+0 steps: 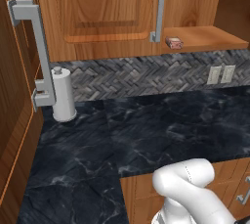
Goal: Pick up the bar soap and sponge from the sink, and place them back in the cabinet, and close the cabinet doors.
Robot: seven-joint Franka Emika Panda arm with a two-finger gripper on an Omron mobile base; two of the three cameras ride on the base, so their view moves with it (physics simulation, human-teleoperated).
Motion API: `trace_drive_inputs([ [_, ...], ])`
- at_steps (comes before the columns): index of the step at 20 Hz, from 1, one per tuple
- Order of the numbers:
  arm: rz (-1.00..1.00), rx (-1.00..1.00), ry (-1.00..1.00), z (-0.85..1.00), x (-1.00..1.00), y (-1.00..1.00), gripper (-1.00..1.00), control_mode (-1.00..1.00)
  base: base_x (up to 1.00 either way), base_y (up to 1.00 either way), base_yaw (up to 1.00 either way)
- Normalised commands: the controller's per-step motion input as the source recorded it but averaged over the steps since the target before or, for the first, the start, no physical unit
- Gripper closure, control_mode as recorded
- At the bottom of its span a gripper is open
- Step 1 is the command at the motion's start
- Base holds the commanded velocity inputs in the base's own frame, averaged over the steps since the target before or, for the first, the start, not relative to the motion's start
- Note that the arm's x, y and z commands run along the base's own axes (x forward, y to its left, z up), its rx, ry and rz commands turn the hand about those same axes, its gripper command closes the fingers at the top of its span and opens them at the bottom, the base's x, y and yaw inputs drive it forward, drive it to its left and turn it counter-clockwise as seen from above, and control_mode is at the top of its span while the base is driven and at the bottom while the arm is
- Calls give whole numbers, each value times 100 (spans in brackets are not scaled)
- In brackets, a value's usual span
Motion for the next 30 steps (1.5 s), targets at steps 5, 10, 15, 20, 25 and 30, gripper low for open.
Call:
trace_drive_inputs([
  [5,9,0,0,0,14,14,-100,-100,0,0,0],
  [10,1,0,0,6,29,1,-100,-100,0,0,0],
  [15,0,0,0,4,35,0,-100,-100,0,0,0],
  [20,0,0,0,0,32,0,-100,-100,0,0,0],
  [25,6,0,0,-1,46,6,-100,-100,0,0,0],
  [30,12,0,1,-2,56,11,-100,-100,0,0,0],
])
